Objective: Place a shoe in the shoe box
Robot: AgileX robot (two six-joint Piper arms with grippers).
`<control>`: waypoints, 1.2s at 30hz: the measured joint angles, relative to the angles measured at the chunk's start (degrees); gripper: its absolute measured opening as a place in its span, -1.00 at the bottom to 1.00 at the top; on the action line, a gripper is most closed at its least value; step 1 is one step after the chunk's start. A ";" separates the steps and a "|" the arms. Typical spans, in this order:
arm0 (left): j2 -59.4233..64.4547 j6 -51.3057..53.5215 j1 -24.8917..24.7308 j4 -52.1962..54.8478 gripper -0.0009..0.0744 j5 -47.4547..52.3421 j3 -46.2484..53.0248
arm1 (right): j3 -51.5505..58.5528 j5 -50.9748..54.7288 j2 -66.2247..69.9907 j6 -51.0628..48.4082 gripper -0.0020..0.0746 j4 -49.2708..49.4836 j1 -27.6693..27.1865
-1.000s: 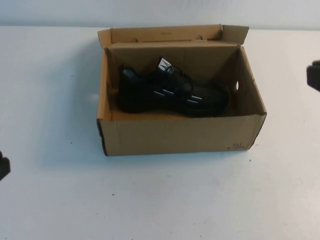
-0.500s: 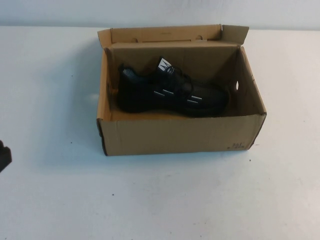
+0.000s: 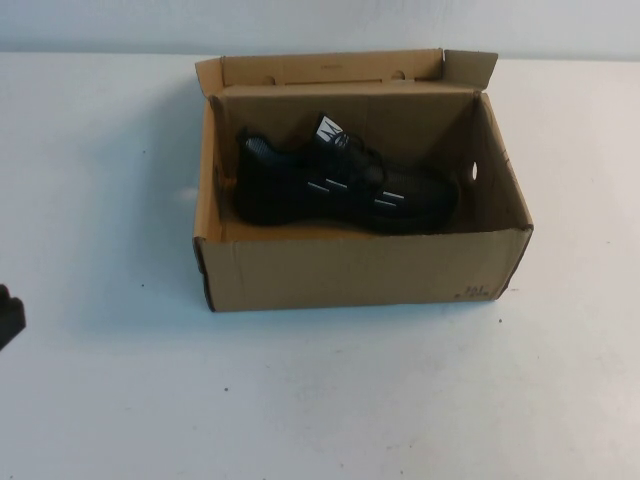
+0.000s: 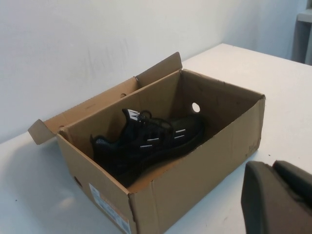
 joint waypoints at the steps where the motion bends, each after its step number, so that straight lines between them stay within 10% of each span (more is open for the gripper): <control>1: 0.00 0.00 0.00 0.00 -0.98 0.11 0.00 | 0.00 0.26 0.00 0.00 -0.99 0.00 0.00; 15: -6.89 -2.21 1.03 8.32 -0.98 -14.82 14.39 | 1.18 2.24 0.00 0.00 -0.99 0.49 0.00; 36: -22.70 -38.65 20.90 24.43 -0.98 -11.00 39.46 | 2.20 12.28 0.00 0.00 -0.99 0.49 0.00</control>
